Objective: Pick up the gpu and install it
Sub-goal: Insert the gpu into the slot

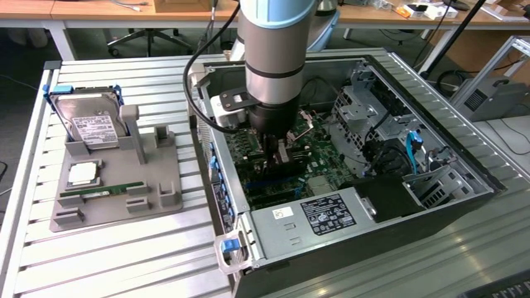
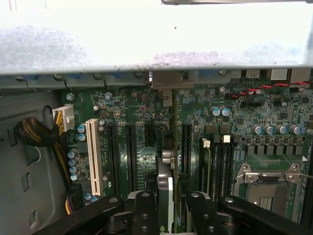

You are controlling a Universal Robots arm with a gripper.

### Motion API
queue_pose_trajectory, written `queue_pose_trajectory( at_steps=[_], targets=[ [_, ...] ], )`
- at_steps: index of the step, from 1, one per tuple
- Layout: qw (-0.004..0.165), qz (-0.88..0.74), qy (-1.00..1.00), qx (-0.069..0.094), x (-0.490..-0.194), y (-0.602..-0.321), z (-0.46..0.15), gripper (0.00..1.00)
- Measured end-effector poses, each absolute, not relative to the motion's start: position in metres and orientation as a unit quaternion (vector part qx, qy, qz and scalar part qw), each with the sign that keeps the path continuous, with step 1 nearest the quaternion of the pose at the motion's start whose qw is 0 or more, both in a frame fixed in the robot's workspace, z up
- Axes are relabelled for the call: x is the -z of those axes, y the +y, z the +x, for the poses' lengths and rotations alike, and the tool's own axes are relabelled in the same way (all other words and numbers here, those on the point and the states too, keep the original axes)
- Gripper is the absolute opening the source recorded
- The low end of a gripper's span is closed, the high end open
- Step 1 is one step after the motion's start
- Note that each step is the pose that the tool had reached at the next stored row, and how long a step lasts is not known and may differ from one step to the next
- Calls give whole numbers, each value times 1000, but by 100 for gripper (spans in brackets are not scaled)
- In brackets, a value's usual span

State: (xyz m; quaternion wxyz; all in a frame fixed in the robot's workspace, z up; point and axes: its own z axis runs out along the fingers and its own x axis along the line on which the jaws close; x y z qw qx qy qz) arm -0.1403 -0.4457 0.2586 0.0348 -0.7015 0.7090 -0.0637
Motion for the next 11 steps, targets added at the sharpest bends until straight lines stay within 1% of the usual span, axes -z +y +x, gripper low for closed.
queue_pose_trajectory(
  at_steps=[11],
  targets=[
    [34, -702, 709, 64, -264, -446, -140, 27]
  ],
)
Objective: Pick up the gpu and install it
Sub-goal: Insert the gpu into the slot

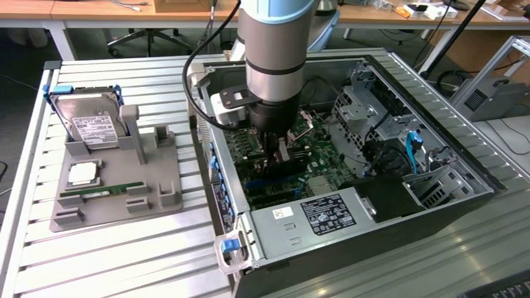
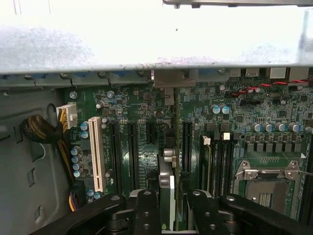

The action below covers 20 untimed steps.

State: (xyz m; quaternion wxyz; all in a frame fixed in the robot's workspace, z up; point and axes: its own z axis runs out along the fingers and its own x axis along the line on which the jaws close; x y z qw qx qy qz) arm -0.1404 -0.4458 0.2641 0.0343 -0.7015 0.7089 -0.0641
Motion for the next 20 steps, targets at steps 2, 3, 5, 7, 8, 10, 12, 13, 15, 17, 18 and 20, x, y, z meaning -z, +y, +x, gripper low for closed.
queue_pose_trajectory(
  at_steps=[2, 3, 5, 7, 8, 10, 12, 13, 15, 17, 18, 20],
  targets=[
    [33, -702, 709, 65, -264, -446, -140, 27],
    [33, -702, 709, 65, -264, -446, -140, 27],
    [32, -702, 709, 66, -264, -446, -140, 27],
    [32, -702, 709, 66, -264, -446, -140, 27],
    [32, -702, 709, 66, -264, -446, -140, 27],
    [32, -702, 709, 66, -264, -446, -140, 27],
    [32, -701, 709, 66, -264, -446, -140, 27],
    [33, -699, 711, 65, -264, -446, -140, 27],
    [33, -695, 715, 65, -264, -446, -140, 27],
    [38, -692, 718, 60, -264, -447, -140, 27],
    [40, -692, 719, 57, -264, -447, -141, 27],
    [45, -692, 719, 52, -264, -448, -142, 27]
  ],
)
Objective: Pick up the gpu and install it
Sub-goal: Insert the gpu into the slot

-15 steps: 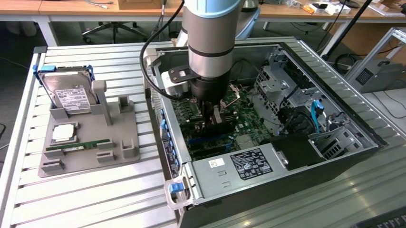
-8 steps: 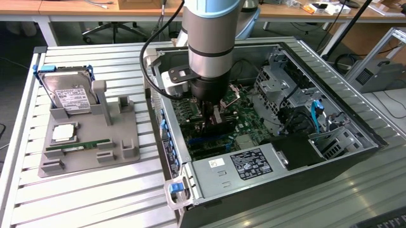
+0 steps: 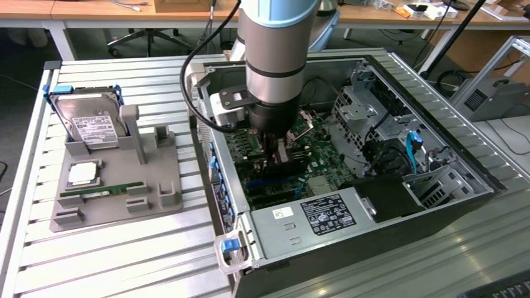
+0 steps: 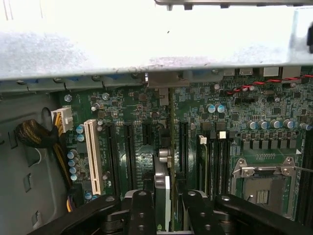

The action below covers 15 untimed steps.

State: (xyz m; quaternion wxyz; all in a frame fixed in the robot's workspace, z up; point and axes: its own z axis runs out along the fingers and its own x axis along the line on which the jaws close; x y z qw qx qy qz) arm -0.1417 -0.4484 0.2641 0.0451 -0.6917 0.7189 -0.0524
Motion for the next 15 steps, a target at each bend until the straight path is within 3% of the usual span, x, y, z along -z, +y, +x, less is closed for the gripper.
queue_pose_trajectory(
  at_steps=[15],
  targets=[
    [51, -693, 718, 46, -263, -451, -143, 27]
  ],
)
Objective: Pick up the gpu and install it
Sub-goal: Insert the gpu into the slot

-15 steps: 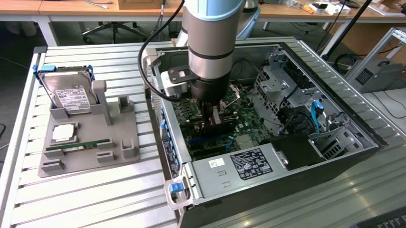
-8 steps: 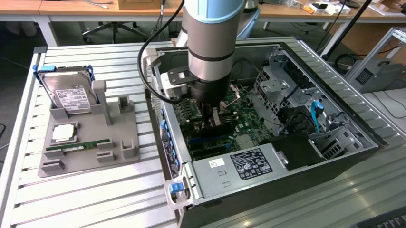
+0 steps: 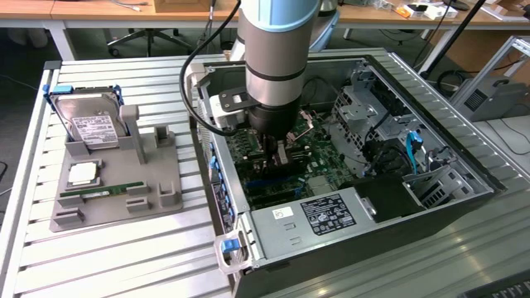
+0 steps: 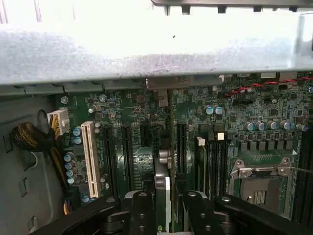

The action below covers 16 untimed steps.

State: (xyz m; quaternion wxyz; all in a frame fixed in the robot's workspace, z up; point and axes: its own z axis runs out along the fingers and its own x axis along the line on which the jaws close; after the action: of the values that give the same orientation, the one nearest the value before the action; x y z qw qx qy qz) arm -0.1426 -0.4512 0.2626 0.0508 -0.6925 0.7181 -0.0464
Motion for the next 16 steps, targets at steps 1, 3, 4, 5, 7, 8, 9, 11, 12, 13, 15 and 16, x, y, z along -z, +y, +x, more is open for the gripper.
queue_pose_trajectory(
  at_steps=[1, 3, 4, 5, 7, 8, 9, 11, 12, 13, 15, 16],
  targets=[
    [51, -693, 717, 46, -263, -451, -143, 27],
    [51, -695, 715, 46, -263, -451, -143, 27],
    [51, -696, 715, 46, -263, -451, -143, 27],
    [51, -696, 715, 46, -263, -451, -143, 27],
    [51, -696, 715, 46, -263, -451, -142, 27],
    [51, -696, 715, 47, -262, -451, -142, 27],
    [50, -696, 715, 47, -262, -451, -142, 27],
    [50, -696, 715, 47, -262, -451, -142, 27],
    [50, -696, 714, 47, -262, -451, -142, 27],
    [50, -696, 714, 47, -262, -451, -142, 27],
    [50, -697, 713, 47, -262, -451, -142, 27],
    [50, -698, 713, 47, -262, -451, -142, 27]
  ],
)
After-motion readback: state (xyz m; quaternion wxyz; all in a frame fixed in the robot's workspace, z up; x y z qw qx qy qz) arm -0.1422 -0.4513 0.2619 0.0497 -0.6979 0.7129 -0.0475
